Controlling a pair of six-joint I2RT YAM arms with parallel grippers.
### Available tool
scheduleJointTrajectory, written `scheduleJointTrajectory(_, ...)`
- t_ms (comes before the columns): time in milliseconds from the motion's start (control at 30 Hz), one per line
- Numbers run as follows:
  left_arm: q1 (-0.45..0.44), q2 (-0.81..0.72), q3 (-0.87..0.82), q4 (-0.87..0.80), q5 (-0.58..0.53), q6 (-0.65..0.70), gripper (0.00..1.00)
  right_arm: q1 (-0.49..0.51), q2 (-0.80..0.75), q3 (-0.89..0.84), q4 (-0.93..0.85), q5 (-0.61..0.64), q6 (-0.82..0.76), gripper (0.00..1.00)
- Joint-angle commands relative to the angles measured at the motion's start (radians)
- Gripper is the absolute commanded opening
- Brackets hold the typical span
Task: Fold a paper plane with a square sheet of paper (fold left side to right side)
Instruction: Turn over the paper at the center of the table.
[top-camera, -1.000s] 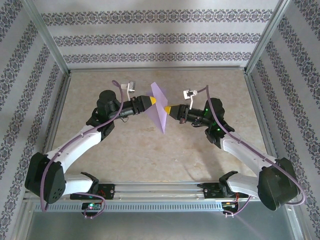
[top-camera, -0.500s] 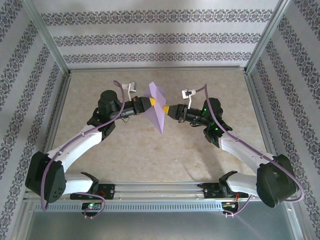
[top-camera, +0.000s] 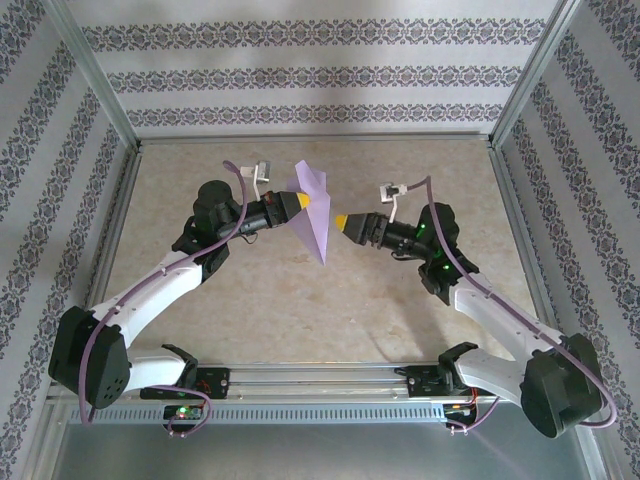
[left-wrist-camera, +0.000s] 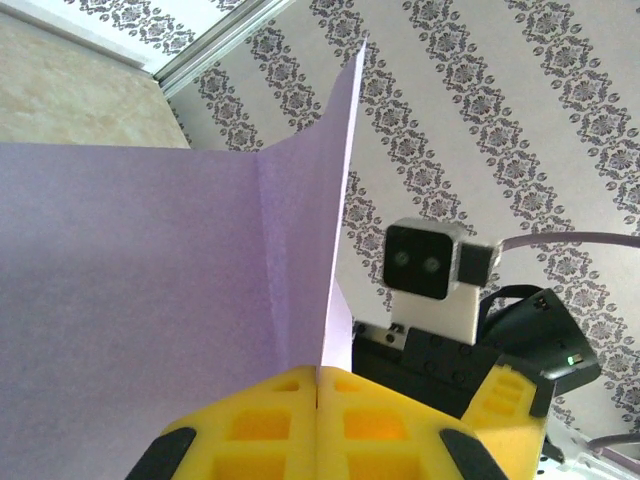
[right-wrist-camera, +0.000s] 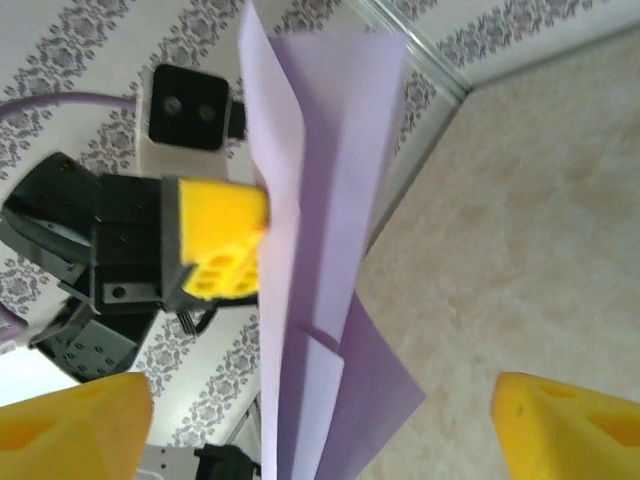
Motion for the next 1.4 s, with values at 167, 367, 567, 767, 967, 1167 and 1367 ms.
scheduleJointTrajectory(167,-0.024,0.019,0.035,0.107,0.012,-0.030,0.02,0.087,0.052,0.017,0.016,-0.002,-0.003,0.94)
scheduleJointTrajectory(367,-0.032,0.031,0.047,0.109,0.017,-0.032,0.02,0.109,0.108,0.082,0.038,-0.036,0.013,0.80)
scheduleJointTrajectory(567,-0.037,0.043,0.038,0.123,0.025,-0.044,0.02,0.089,0.106,0.121,0.037,-0.033,0.004,0.65)
scheduleJointTrajectory(767,-0.037,0.044,0.036,0.118,0.028,-0.036,0.02,0.073,0.103,0.126,0.038,-0.028,0.006,0.49)
scheduleJointTrajectory(967,-0.033,0.032,0.026,0.084,0.029,-0.009,0.13,0.070,0.077,0.125,0.012,-0.003,-0.011,0.28)
scheduleJointTrajectory(1167,-0.020,-0.036,0.022,-0.085,-0.020,0.096,0.42,0.075,0.037,0.122,-0.073,0.037,-0.061,0.06)
scheduleJointTrajectory(1367,0.017,-0.161,0.005,-0.286,-0.159,0.202,0.54,0.125,-0.014,0.196,-0.422,0.189,-0.278,0.04)
